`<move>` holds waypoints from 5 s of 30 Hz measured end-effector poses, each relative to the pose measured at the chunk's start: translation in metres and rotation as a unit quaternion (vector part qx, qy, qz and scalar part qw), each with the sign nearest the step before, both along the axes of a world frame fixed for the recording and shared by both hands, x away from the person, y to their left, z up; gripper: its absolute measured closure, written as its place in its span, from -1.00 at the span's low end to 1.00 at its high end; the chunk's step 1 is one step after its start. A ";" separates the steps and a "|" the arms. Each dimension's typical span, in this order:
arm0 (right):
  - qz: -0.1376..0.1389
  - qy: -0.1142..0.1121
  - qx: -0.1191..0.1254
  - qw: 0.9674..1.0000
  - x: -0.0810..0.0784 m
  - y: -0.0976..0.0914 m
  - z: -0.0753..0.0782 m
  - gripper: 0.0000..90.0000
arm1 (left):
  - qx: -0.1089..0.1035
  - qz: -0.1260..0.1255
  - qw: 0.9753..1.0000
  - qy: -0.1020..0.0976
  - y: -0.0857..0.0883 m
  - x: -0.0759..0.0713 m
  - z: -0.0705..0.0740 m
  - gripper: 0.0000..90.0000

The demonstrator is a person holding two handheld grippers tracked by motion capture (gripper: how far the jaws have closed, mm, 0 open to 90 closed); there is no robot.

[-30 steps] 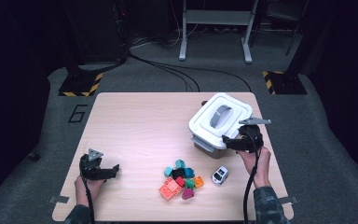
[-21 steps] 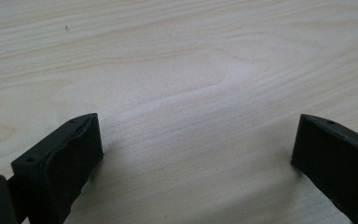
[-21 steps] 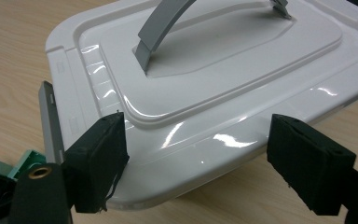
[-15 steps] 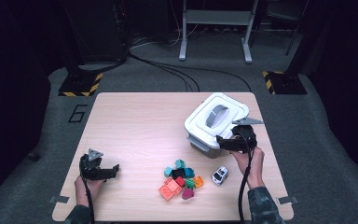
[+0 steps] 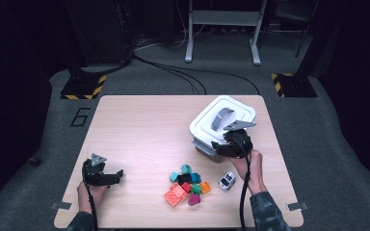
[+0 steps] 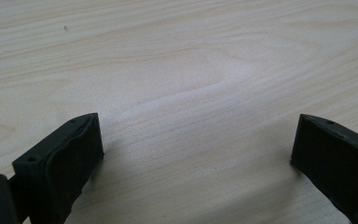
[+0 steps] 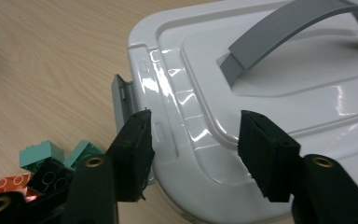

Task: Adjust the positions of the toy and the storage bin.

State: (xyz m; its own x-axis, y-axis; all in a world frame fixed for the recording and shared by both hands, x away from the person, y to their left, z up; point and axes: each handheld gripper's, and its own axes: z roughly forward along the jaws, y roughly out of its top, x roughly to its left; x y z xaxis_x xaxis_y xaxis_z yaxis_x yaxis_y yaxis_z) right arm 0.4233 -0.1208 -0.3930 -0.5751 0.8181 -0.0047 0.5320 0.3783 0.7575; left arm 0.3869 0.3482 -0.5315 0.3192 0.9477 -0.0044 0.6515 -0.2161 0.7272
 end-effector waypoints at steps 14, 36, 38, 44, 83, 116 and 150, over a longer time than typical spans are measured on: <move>0.017 0.010 0.011 1.000 0.006 0.026 -0.003 0.47 | 0.001 -0.001 1.000 -0.001 0.000 0.000 0.000 -0.95; 0.005 0.008 0.019 1.000 0.020 0.049 0.004 0.36 | 0.005 -0.003 1.000 0.000 0.000 0.000 0.000 -0.95; -0.004 0.002 0.018 1.000 0.021 0.039 0.008 0.36 | 0.005 -0.004 1.000 0.001 0.001 0.000 0.000 -0.95; -0.034 0.014 0.020 0.999 0.032 0.022 0.006 0.35 | 0.006 -0.004 1.000 0.002 0.001 0.000 0.001 -0.95; -0.116 0.002 0.013 0.993 0.066 -0.030 0.024 0.20 | 0.004 -0.007 1.000 0.000 0.000 0.000 0.000 -0.95; -0.176 0.036 0.022 0.984 0.071 -0.067 0.002 0.47 | 0.004 -0.007 1.000 0.001 0.000 0.000 0.000 -0.95; 0.033 0.018 -0.006 0.999 0.052 0.012 0.013 -0.43 | 0.004 -0.007 1.000 -0.001 0.000 0.000 0.000 -0.95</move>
